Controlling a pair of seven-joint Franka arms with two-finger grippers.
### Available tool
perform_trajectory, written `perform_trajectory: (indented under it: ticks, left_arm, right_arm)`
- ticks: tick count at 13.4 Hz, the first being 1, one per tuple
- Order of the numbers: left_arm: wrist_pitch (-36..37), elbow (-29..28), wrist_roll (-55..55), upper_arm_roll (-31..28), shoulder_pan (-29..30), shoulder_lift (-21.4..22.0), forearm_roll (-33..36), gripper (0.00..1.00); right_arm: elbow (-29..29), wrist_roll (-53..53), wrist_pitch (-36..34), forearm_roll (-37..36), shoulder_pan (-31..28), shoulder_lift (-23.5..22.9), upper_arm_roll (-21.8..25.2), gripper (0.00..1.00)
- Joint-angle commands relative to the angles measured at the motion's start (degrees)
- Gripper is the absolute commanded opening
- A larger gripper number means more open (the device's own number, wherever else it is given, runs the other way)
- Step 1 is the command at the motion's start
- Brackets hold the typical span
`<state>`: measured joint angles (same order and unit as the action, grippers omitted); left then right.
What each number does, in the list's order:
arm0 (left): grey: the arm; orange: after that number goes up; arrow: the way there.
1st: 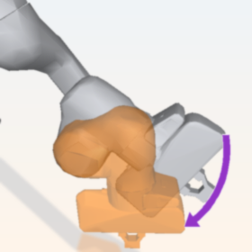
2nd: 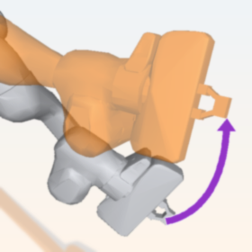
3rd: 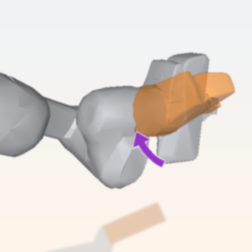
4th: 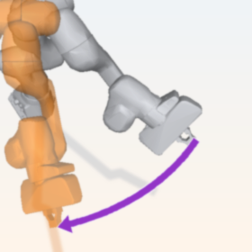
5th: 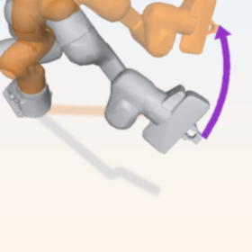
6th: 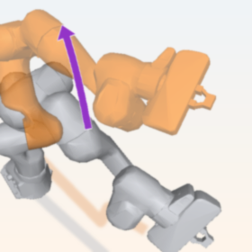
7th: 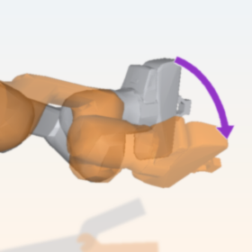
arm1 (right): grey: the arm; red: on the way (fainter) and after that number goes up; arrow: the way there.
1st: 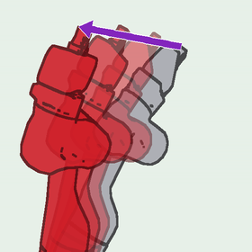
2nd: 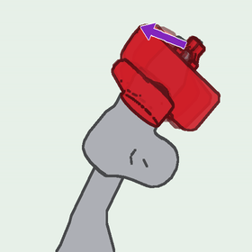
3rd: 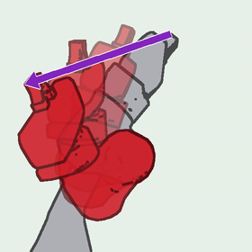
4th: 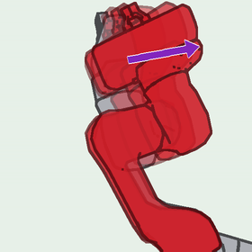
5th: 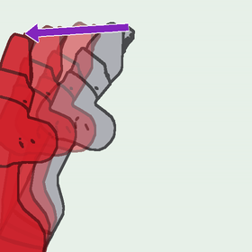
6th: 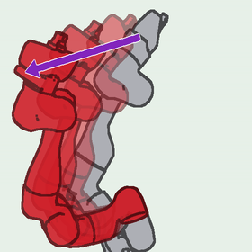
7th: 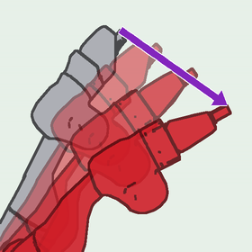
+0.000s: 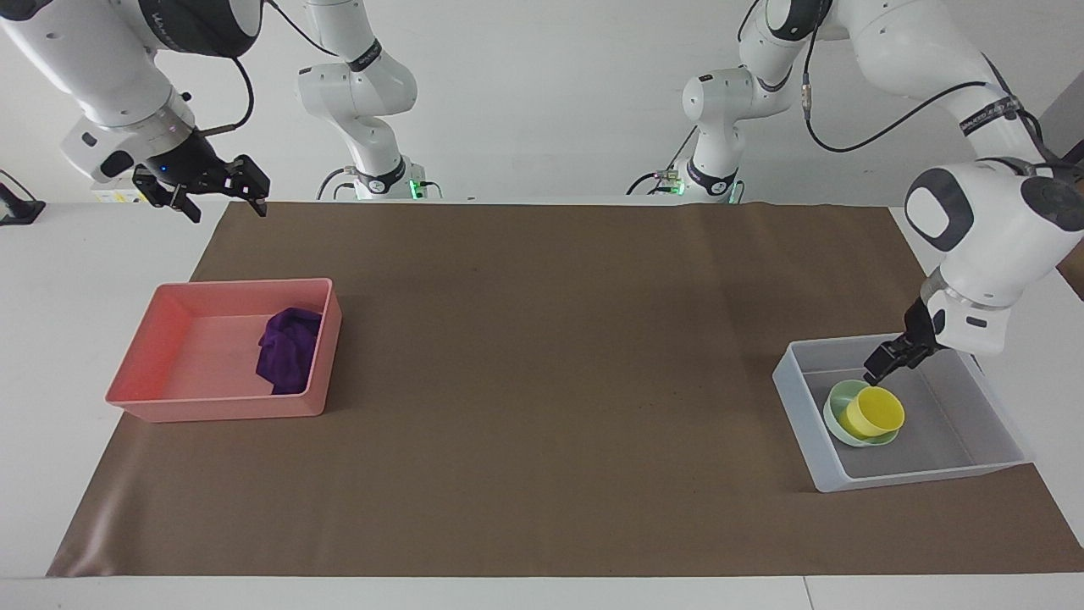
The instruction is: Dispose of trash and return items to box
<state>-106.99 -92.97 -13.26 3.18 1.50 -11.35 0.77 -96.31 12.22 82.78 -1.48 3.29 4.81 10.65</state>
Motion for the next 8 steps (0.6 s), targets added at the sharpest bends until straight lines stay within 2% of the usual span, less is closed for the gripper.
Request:
perform_trajectory:
  ticks: [1,2,3,6,8]
  left_arm:
    - [5.03,-12.71,5.24,-0.46,-2.55,15.33,-0.15,1.0]
    - [6.34,-15.2,6.57,-0.54,-3.86,19.22,-0.06,1.0]
    - [8.71,-14.44,9.8,-0.63,-4.31,20.04,0.11,1.0]
    - [18.29,-3.48,16.76,-1.25,-3.7,15.58,-0.06,1.0]
    - [20.33,0.06,17.22,-1.34,-3.7,13.81,0.03,1.0]
  right_arm:
    - [-1.51,-0.53,0.98,-0.8,0.04,1.08,-0.37,1.0]
    - [-1.51,-0.53,0.89,-0.63,0.13,1.08,-0.46,1.0]
    - [-1.51,-0.44,0.89,-0.45,0.22,1.08,-0.46,1.0]
    - [-1.51,-0.35,0.89,0.07,0.4,1.08,-0.63,1.0]
    - [-1.51,-0.44,0.89,0.08,1.27,1.08,-0.63,1.0]
